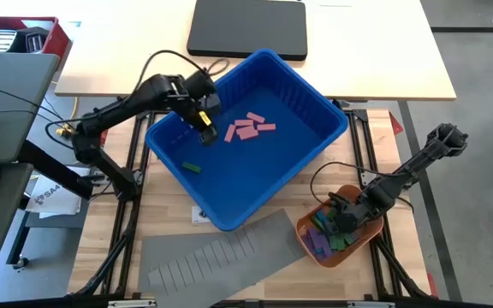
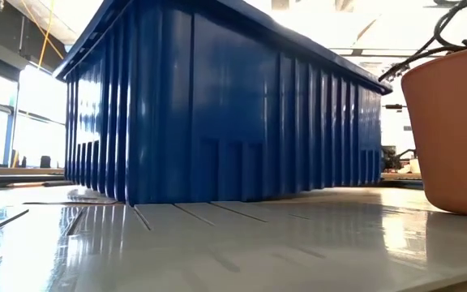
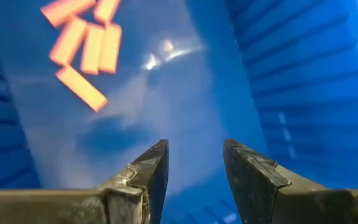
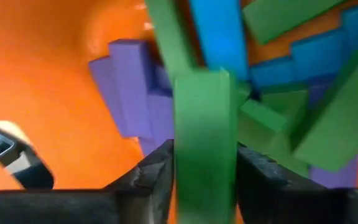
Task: Sort blocks
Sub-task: Put the green block into the orange bin
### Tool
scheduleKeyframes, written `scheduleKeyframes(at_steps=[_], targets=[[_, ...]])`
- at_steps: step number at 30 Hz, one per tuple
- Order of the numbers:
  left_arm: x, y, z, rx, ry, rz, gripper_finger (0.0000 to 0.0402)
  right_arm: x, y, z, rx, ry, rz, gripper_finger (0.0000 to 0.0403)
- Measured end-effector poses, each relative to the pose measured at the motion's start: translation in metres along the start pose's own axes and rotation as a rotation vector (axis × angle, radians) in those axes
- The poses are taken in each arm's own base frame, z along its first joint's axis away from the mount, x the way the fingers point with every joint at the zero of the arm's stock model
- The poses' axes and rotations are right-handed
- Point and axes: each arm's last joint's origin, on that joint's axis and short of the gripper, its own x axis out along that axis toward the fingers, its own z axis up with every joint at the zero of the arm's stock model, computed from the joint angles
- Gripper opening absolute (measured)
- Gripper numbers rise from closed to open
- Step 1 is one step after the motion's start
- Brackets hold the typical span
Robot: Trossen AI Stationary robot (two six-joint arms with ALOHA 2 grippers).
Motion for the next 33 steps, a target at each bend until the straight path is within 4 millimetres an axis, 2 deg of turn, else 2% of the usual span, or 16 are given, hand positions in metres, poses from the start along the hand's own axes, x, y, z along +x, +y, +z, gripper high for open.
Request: scheduleKeyframes(at_steps=[4,10,13,16,18,23,26,28,33], targets=[[0.020,-0.006,0.000,0.011,0.108,-0.010,0.0147,0.000,-0.003,0.001,0.005,-0.011,-0.029,0.0167],[0.058,-0.016,0.000,0.083,0.274,-0.026,0.0147,-0.011,0.004,-0.003,-0.010,0.027,-0.027,0.0173],[0.077,-0.023,-0.001,0.250,0.349,-0.055,0.0147,-0.031,0.014,-0.008,-0.043,0.027,-0.007,0.0174],[0.100,-0.030,-0.002,0.431,0.427,-0.044,0.0147,-0.056,0.018,-0.010,-0.069,-0.059,-0.039,0.0175],[0.116,-0.032,-0.004,0.490,0.488,0.017,0.0147,-0.075,0.019,-0.010,-0.083,-0.132,-0.075,0.0175],[0.163,-0.029,-0.014,0.497,0.731,0.125,0.0147,-0.108,0.012,-0.007,-0.104,-0.294,-0.182,0.0175],[0.190,-0.025,-0.025,0.487,0.908,0.215,0.0152,-0.120,0.006,-0.004,-0.111,-0.342,-0.204,0.0175],[0.207,-0.023,-0.028,0.470,0.935,0.265,0.0160,-0.126,0.001,-0.002,-0.114,-0.364,-0.196,0.0176],[0.226,-0.025,-0.034,0.442,0.989,0.287,0.0192,-0.134,-0.012,0.002,-0.117,-0.385,-0.179,0.0176]])
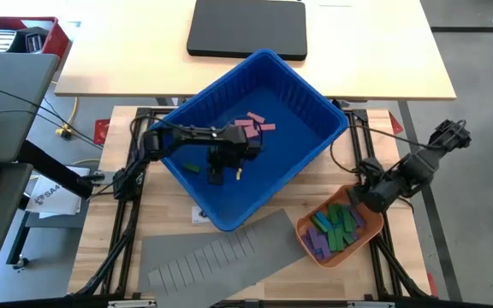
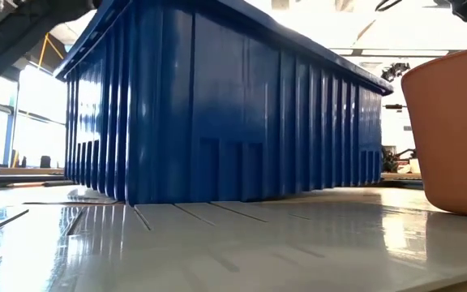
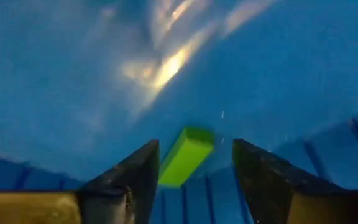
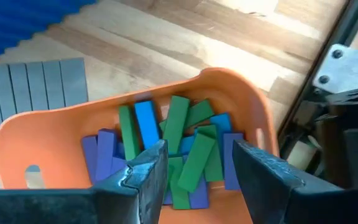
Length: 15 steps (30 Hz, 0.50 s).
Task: Sort blocks
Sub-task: Put the green block into the orange bin
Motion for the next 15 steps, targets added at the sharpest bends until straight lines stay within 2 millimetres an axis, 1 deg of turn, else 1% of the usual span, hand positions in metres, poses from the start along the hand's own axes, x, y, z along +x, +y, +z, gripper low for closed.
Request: scheduleKeyframes(at_steps=[2,7,11,15], targets=[[0.008,-0.001,0.007,-0.038,0.024,-0.005,0.0208,-0.002,-0.006,0.002,0.000,-0.001,0.000,0.0176],[0.019,0.001,0.013,-0.135,0.057,-0.061,0.0242,-0.008,-0.016,0.006,-0.012,-0.010,0.043,0.0176],[0.029,0.002,0.020,-0.116,0.093,-0.029,0.0251,-0.010,-0.019,0.009,-0.007,-0.037,0.069,0.0176],[0.031,0.000,0.022,-0.056,0.099,-0.026,0.0249,-0.010,-0.020,0.010,-0.006,-0.062,0.078,0.0176]])
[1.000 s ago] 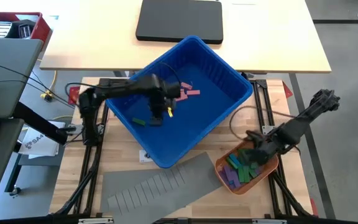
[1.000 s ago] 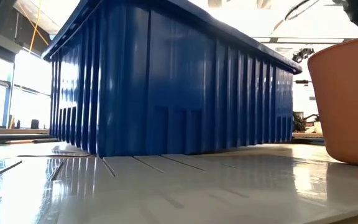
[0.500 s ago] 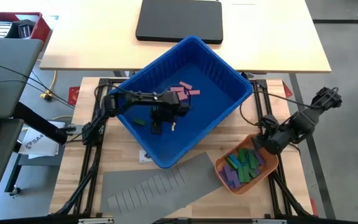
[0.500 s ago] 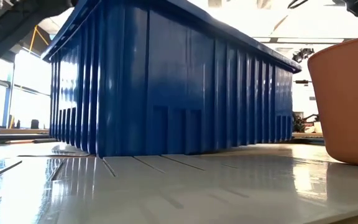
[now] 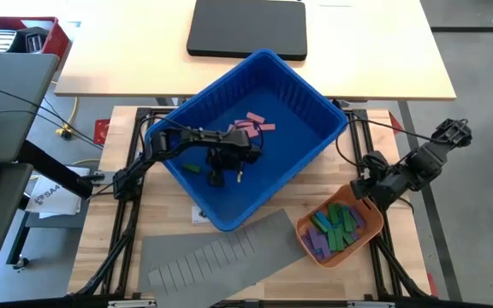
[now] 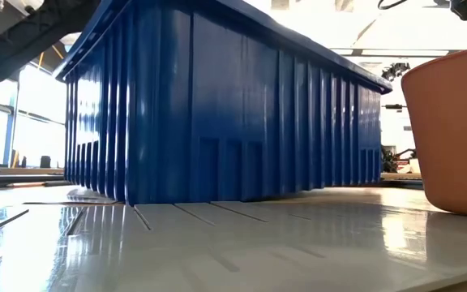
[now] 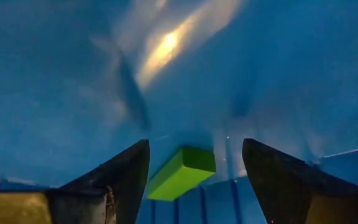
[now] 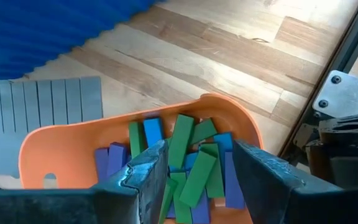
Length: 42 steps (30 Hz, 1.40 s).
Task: Sort blocks
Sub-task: Put the green block into the orange bin
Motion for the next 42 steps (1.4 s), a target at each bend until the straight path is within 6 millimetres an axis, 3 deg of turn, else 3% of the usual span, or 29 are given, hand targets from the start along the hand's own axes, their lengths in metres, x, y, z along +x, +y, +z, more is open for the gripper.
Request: scheduleKeyframes(at_steps=[5,11,22,26,30,36,39,42], targets=[[0.000,-0.003,0.000,0.059,0.000,-0.004,0.0249,0.000,0.000,0.000,0.000,-0.005,-0.001,0.0176],[0.024,-0.005,-0.011,0.061,0.107,0.023,0.0248,0.000,0.000,0.000,0.000,-0.005,-0.001,0.0176],[0.044,-0.011,-0.028,0.046,0.191,0.019,0.0244,0.000,0.001,0.001,0.001,-0.027,0.004,0.0176],[0.048,-0.010,-0.029,0.060,0.216,0.061,0.0211,0.000,0.001,0.001,0.012,-0.027,0.004,0.0176],[0.045,-0.008,-0.028,0.075,0.209,0.098,0.0139,0.000,0.001,0.001,0.031,-0.027,0.004,0.0176],[0.018,-0.003,-0.021,0.036,0.082,0.123,0.0016,-0.003,0.002,0.002,0.038,-0.024,0.019,0.0176],[-0.011,0.004,-0.021,-0.033,-0.051,0.138,0.0002,-0.012,0.005,0.005,0.012,-0.042,0.058,0.0176],[-0.057,0.013,-0.033,-0.122,-0.241,0.127,0.0001,-0.027,0.012,0.010,-0.040,-0.091,0.114,0.0176]])
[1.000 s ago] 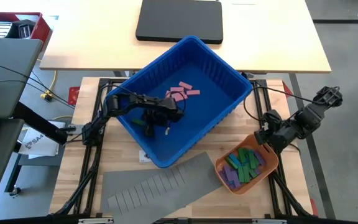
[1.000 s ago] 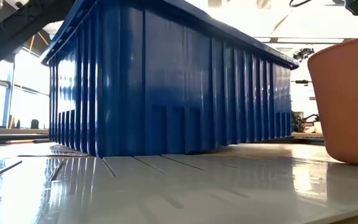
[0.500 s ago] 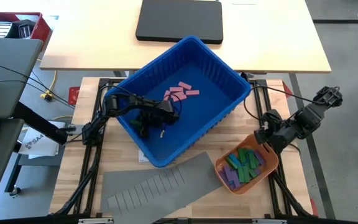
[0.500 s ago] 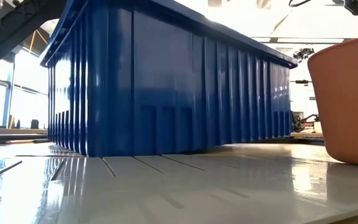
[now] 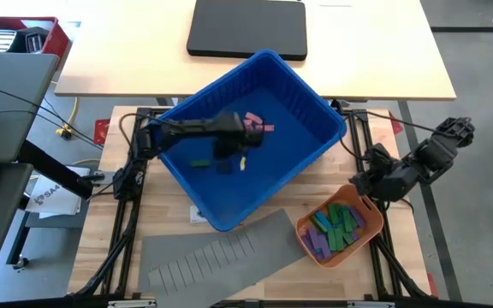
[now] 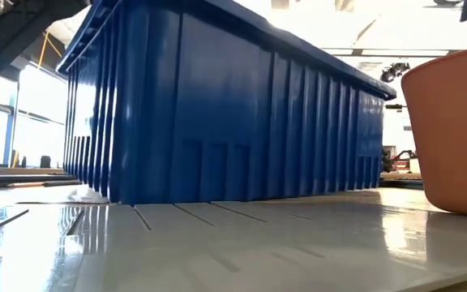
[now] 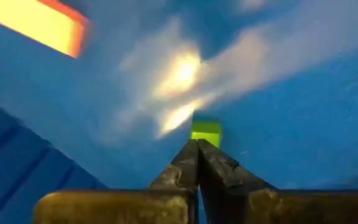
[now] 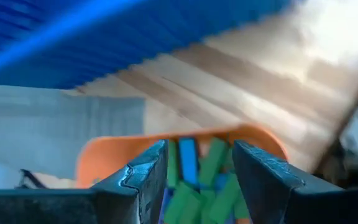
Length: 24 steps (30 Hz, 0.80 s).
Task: Sort blocks
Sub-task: Put the green block into the orange bin
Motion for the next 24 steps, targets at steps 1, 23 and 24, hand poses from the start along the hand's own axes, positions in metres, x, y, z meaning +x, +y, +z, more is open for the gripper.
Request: scheduleKeyframes(at_steps=[1,23,24], targets=[[-0.016,0.006,-0.002,-0.031,-0.062,-0.019,0.0001,-0.004,0.004,0.002,-0.024,-0.022,0.020,0.0176],[-0.015,0.034,-0.009,-0.212,-0.050,-0.246,0.0130,-0.024,0.043,0.022,-0.116,-0.241,0.047,0.0176],[-0.004,0.031,-0.007,-0.205,-0.006,-0.253,0.0150,-0.024,0.043,0.022,-0.119,-0.241,0.047,0.0176]])
